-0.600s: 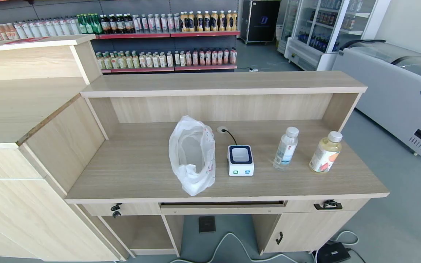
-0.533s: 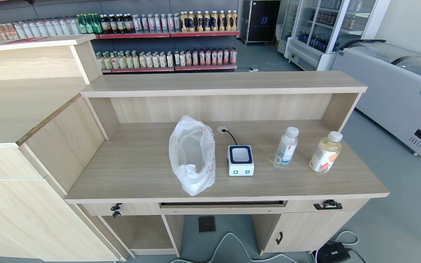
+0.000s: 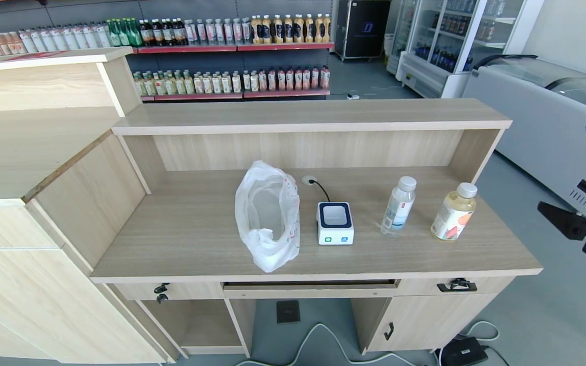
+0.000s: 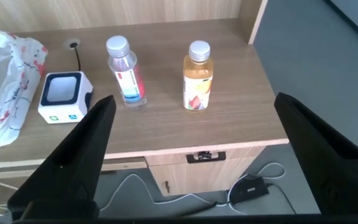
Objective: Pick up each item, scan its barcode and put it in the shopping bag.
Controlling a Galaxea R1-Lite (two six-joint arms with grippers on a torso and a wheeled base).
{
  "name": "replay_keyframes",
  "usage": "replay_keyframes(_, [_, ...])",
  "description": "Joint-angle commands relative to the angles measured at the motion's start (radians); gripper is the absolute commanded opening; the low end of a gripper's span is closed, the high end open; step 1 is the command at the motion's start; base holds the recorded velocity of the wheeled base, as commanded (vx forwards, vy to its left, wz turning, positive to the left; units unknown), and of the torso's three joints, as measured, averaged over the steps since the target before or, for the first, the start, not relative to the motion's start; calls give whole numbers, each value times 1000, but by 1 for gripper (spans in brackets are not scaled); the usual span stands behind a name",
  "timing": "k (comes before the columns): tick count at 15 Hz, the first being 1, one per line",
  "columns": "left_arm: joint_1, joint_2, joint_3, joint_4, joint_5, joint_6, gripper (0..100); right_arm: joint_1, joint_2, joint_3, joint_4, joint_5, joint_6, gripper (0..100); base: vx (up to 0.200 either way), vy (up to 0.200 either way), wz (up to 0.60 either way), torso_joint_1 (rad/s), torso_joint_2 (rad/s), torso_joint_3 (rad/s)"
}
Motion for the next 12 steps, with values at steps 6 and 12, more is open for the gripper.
replay_keyframes(6, [0,0,0,0,0,0,100,-34,654,-89,-440,35,-55,100,0,0,0,0,0,0])
replay_keyframes(12, [0,0,0,0,0,0,100,10,828,-287,-440,54,-113,100,0,0,0,0,0,0])
